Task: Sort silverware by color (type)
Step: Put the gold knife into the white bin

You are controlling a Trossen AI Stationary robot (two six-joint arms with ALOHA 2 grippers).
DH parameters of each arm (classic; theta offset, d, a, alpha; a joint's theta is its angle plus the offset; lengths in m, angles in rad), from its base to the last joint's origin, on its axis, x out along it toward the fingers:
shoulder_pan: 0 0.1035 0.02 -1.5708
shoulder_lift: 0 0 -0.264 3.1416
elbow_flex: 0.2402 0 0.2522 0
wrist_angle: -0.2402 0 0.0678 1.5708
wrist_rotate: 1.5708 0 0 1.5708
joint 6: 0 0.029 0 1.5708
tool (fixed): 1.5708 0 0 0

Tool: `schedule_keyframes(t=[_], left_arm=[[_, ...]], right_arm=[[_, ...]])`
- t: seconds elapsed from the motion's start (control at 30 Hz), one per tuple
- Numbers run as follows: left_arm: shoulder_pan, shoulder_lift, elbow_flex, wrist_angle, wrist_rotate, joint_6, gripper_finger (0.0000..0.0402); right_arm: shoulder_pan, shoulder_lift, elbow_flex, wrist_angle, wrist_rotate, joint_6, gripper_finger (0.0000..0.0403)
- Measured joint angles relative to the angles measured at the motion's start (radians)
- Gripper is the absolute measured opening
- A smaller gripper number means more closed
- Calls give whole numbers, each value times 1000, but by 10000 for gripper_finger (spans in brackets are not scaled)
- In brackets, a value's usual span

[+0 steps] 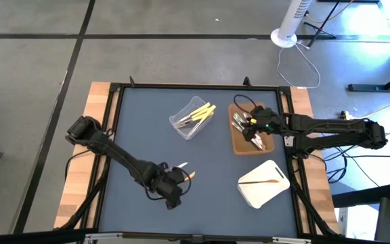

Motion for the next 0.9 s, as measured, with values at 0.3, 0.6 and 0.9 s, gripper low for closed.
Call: schedule_keyframes(t=[0.3, 0.6, 0.9], left_arm=[[-27, 80, 0, 3, 20, -39, 170], [-25, 147, -1, 0, 64, -56, 170], [-26, 184, 2, -11, 66, -83, 170]], right_arm=[[0, 0, 0, 118, -46, -28, 168], [0, 0, 0, 122, -54, -29, 168], [0, 0, 0, 162, -61, -29, 168]])
